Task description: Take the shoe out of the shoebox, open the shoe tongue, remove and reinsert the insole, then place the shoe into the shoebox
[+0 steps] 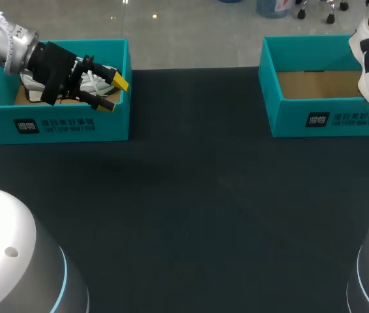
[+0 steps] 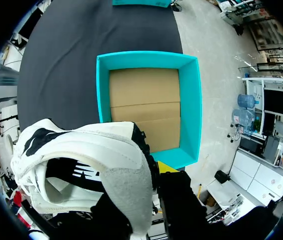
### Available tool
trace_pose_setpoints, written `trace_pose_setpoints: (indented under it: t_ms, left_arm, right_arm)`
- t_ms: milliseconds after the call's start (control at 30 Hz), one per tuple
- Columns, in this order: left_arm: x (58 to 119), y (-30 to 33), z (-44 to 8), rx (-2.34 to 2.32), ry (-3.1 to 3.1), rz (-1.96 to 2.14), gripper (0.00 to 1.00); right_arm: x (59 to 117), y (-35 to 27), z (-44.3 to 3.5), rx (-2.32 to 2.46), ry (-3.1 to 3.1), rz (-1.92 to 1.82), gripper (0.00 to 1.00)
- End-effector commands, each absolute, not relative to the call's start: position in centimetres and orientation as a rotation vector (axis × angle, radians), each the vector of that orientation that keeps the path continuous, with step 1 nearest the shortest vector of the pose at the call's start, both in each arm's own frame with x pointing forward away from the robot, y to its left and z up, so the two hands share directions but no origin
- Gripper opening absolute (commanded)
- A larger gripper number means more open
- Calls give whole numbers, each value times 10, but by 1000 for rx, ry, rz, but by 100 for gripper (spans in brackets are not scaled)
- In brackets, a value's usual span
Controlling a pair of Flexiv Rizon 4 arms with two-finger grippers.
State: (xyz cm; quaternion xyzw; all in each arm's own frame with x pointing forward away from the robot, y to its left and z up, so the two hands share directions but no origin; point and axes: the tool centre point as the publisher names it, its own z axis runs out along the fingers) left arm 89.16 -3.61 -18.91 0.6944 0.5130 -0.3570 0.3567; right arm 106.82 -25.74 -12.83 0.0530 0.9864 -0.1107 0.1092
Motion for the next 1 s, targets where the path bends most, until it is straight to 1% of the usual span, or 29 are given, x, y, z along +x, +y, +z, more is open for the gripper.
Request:
trace_pose_setpoints:
  t_ms: [33,200,333,433,467,633,833,1000]
  left_arm:
    - [891,-36,-189,1796,1327,-918,100]
    - [891,-36,-189,1796,1327,-918,100]
    - [891,-36,-189,1796,1327,-918,100]
    - [891,-36,-189,1796,1327,-918,100]
    - [891,-36,-189,1796,1327,-918,100]
    - [891,-36,-189,1796,1327,-918,100]
    - [891,-36,-189,1796,1327,-918,100]
    - [891,-36,-189,1796,1327,-918,100]
  right_arm:
    - [1073,-285,-143,227,2930,-312,0]
    - [1074,-307,-155,377,2938,-350,0]
    - [1076,-311,-151,580,2901,-347,0]
    - [1077,-320,-153,852,2847,-352,0]
    - [1077,-323,-153,1013,2812,-365,0]
    - [1064,-334,-151,1625,2584,-248,0]
    - [1053,-326,-146,2042,2252,-235,0]
    - [1052,-319,-143,2240,2059,-248,0]
